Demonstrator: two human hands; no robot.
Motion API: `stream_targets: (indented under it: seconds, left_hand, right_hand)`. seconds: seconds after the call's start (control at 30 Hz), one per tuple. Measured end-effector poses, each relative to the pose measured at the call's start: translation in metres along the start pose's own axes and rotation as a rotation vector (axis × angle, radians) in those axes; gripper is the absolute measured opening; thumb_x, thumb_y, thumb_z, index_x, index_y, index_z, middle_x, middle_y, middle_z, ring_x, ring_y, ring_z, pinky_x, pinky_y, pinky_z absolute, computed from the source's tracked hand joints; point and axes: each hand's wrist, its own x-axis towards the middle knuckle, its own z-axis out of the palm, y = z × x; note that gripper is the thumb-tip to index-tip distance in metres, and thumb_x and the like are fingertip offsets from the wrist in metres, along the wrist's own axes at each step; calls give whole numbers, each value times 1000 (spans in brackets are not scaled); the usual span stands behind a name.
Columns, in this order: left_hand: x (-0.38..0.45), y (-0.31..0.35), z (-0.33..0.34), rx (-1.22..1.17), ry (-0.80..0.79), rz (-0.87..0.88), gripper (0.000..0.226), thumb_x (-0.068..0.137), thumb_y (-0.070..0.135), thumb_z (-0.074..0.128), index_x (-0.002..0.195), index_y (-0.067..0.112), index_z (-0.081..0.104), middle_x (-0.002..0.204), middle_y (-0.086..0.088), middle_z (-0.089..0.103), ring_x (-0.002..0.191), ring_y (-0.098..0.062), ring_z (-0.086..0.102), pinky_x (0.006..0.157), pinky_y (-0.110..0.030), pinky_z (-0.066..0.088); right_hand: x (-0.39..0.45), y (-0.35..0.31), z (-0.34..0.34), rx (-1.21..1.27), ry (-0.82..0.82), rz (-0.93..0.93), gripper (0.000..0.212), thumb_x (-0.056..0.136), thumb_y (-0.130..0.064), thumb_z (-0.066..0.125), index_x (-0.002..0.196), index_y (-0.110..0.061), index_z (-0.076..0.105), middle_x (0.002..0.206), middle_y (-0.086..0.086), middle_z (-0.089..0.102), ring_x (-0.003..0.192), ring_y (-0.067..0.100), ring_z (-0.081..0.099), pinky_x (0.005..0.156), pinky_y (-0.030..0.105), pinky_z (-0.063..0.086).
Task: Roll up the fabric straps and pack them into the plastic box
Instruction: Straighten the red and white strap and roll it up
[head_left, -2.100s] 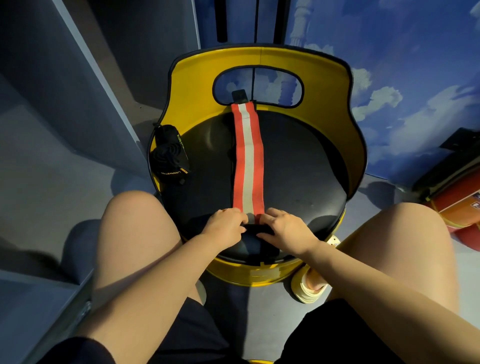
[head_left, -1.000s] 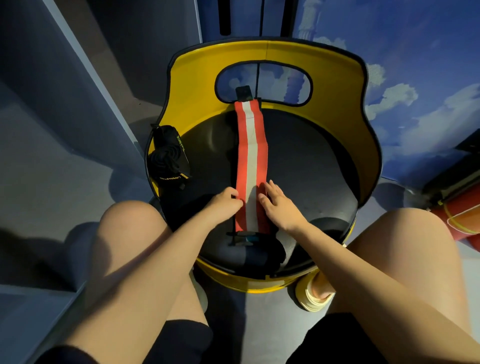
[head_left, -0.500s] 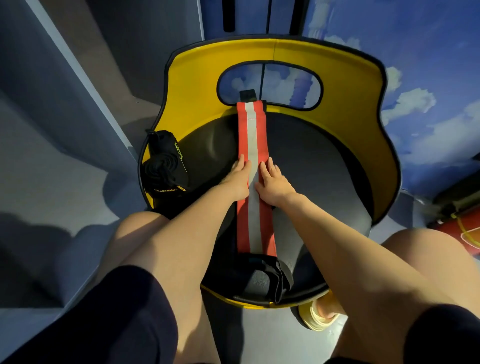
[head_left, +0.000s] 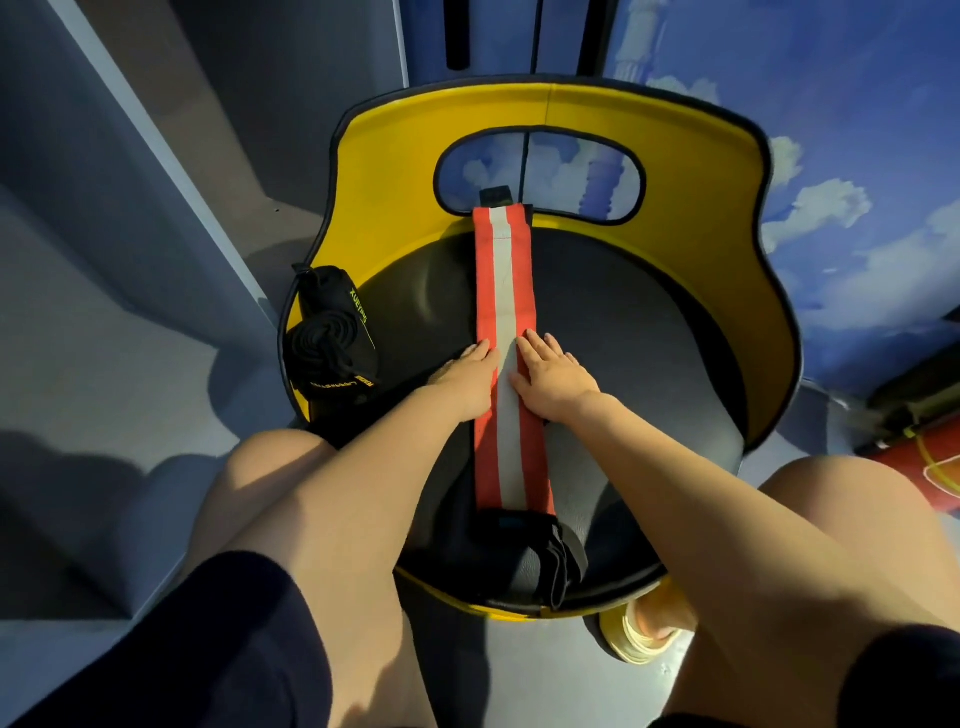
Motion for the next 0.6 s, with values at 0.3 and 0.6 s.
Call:
stream_targets:
  seconds: [0.3, 0.6]
  left_hand:
    - [-72, 11, 9, 72, -31, 122, 58, 100, 22, 40, 151, 20, 13, 159, 2, 7, 146, -21, 11, 116, -36, 15]
    - [-134, 14, 27, 325, 172, 449, 33, 98, 37, 40, 122, 19, 54, 122, 2, 56, 114, -18, 53, 88, -31, 41]
  right_hand:
    - [-80, -3, 8, -4, -18, -226, 54, 100, -37, 34, 149, -15, 22, 158, 3, 15, 146, 18, 9, 117, 33, 9]
    - [-138, 8, 22, -89, -50, -462, 35, 98, -31, 44, 127, -18, 59, 141, 1, 50, 139, 19, 31, 113, 27, 23]
